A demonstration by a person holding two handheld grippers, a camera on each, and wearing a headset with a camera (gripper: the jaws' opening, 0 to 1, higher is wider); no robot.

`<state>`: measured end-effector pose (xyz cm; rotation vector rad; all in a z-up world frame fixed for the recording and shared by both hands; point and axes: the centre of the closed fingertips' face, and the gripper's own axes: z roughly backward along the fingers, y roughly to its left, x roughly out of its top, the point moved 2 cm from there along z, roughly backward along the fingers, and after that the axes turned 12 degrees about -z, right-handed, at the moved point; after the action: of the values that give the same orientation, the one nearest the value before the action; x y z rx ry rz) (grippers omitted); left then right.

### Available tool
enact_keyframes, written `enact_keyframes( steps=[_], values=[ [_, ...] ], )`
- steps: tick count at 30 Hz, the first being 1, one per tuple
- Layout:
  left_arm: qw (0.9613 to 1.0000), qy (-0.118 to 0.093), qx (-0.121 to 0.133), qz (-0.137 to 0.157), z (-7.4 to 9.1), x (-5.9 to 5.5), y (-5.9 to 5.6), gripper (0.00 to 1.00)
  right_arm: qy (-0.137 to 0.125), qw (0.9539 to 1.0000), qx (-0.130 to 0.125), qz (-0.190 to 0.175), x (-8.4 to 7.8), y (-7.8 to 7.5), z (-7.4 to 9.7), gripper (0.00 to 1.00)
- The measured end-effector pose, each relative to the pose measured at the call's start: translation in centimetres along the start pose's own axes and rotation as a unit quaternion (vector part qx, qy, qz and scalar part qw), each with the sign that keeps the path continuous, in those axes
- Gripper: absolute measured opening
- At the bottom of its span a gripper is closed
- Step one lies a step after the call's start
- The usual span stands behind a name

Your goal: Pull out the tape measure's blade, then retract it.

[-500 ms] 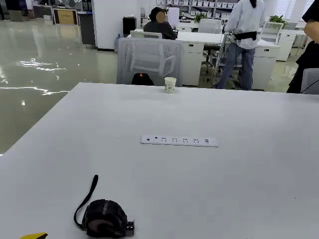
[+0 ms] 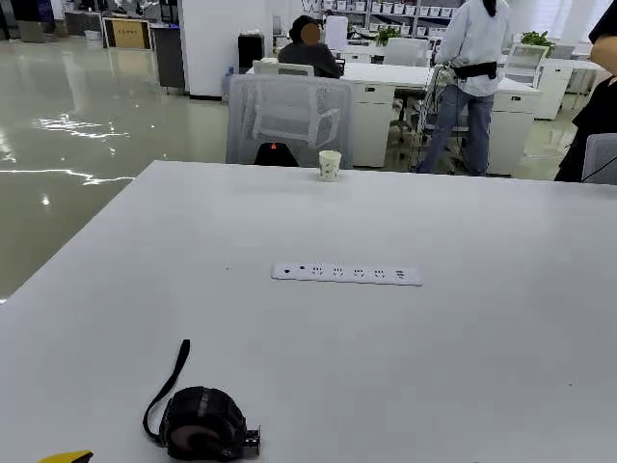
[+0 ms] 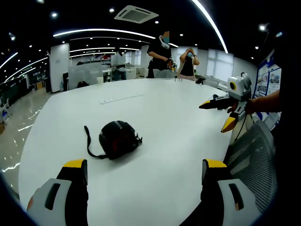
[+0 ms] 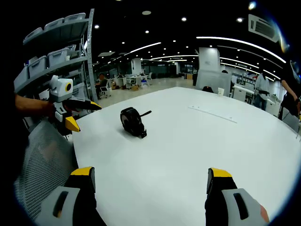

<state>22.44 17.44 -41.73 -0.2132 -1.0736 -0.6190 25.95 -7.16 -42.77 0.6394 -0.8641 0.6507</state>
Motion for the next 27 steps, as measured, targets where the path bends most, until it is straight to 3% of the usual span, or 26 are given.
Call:
enact_keyframes(
  steps=[11, 27],
  values=[
    [1.0, 0.001, -0.003, -0.005, 0.07, -0.02, -0.06, 0.99, -0.001, 1.0, 0.003, 0.007, 0.15, 0.12, -0.14, 0.99],
    [0.9994, 0.007, -0.023, -0.024, -0.7, 0.08, 0.53, 0.99, 0.022, 0.9985, 0.026, 0.043, 0.57, -0.4, -0.94, 0.99]
  ],
)
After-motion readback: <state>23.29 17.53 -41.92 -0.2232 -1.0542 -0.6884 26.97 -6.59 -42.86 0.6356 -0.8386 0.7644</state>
